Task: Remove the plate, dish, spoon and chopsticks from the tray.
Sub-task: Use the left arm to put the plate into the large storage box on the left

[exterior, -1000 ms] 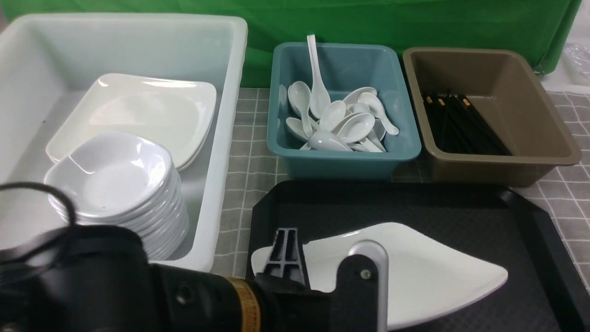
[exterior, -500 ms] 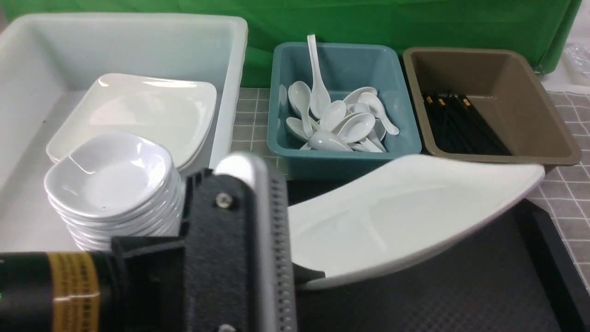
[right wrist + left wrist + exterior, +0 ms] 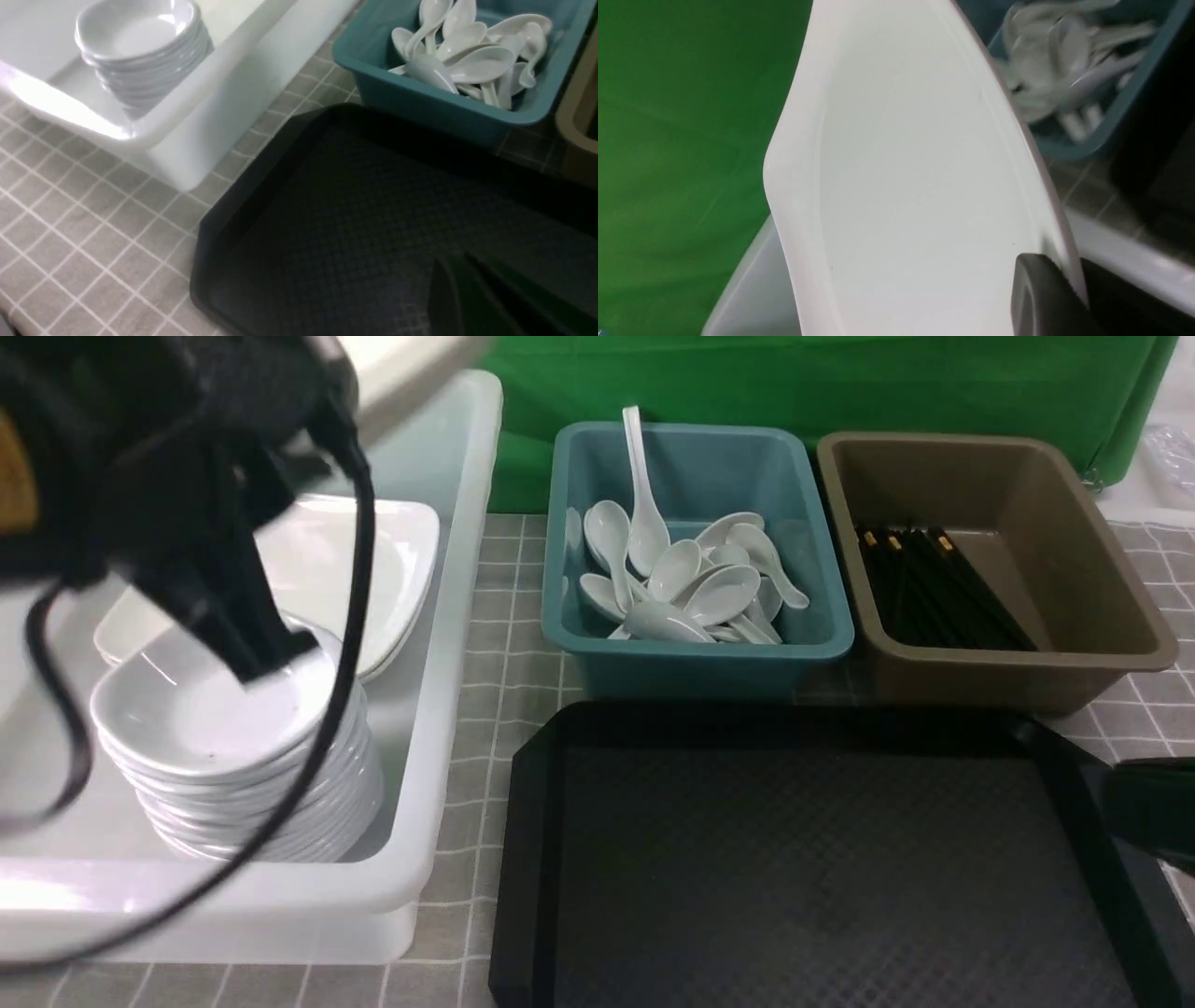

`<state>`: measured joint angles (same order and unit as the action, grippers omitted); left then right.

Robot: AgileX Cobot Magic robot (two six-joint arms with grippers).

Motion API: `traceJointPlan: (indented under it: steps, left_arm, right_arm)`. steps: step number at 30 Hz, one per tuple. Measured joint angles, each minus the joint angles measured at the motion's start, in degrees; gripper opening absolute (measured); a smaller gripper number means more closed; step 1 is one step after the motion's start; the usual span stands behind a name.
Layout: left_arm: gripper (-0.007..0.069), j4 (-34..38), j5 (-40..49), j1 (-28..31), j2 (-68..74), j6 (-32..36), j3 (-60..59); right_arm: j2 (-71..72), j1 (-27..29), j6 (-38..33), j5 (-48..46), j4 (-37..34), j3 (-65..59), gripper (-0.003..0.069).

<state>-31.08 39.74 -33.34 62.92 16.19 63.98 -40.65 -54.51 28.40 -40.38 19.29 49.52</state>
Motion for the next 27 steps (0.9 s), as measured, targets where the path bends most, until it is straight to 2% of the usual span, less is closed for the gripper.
traceJointPlan:
  steps: [4, 9, 17, 27]
  left_arm:
    - [0.0031, -0.4, -1.8, 9.2, 9.2, 7.3, 0.6]
    - [0.0032, -0.2, -2.4, 13.8, 20.1, 10.2, 3.1]
    - [0.0032, -0.2, -2.8, 14.5, 29.9, 12.2, 9.4]
    - [0.0032, 1.7, -2.6, 16.4, 35.9, 13.2, 10.4]
  right_arm:
    - [-1.6, 0.0, -4.9, 0.5, -2.8, 0.1, 0.0025]
    - [-1.5, 0.0, -8.5, -0.1, -4.3, 0.1, 0.0028]
    - [-1.5, 0.0, -9.9, -2.5, -4.5, 0.1, 0.0028]
    - [-1.5, 0.0, -12.4, -3.3, -7.0, 0.1, 0.0029]
